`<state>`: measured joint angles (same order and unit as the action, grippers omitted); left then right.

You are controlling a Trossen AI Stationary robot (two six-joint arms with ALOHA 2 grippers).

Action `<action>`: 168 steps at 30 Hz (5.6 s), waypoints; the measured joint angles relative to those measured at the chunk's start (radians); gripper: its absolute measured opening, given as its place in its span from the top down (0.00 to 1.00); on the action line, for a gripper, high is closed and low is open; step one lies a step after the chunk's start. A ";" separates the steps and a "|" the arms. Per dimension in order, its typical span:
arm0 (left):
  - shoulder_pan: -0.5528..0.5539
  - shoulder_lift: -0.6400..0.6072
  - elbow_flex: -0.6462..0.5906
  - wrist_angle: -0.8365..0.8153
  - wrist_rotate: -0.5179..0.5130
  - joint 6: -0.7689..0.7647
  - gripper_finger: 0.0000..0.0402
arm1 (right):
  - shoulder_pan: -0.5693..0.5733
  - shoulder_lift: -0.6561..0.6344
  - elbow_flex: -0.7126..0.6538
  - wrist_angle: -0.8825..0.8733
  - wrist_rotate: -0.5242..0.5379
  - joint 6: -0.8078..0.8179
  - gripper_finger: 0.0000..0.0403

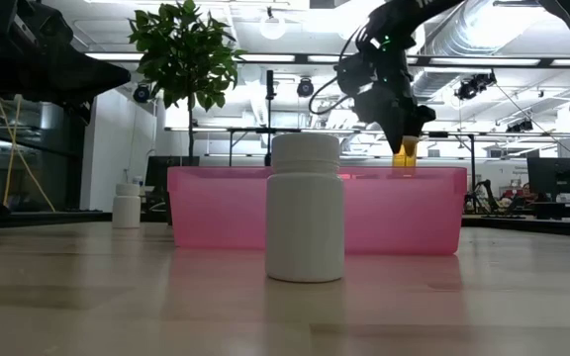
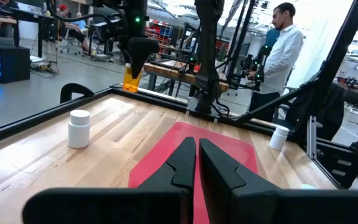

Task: Pick and place pill bottles into a basket
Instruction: Put the orange medicine bottle into the bin

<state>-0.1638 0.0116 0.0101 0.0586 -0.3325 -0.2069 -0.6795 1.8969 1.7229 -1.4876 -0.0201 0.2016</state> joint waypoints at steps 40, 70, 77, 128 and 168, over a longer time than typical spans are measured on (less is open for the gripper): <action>0.000 0.000 0.000 0.000 -0.004 0.000 0.86 | 0.339 0.000 -0.001 0.021 -0.098 0.133 0.53; 0.000 0.000 0.000 0.000 0.003 0.000 0.86 | 0.480 0.001 -0.001 0.111 -0.160 0.239 0.53; 0.000 0.000 0.000 0.000 0.003 0.001 0.86 | 0.483 0.001 -0.001 0.149 -0.156 0.244 0.50; 0.000 0.000 0.000 0.000 -0.003 0.004 0.86 | 0.566 0.128 -0.005 0.182 -0.102 0.215 0.53; 0.000 0.000 0.000 0.000 -0.004 0.000 0.86 | 0.590 0.218 -0.004 0.212 -0.057 0.190 0.37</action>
<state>-0.1638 0.0118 0.0103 0.0586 -0.3367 -0.2066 -0.0895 2.1153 1.7187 -1.2751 -0.0770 0.3918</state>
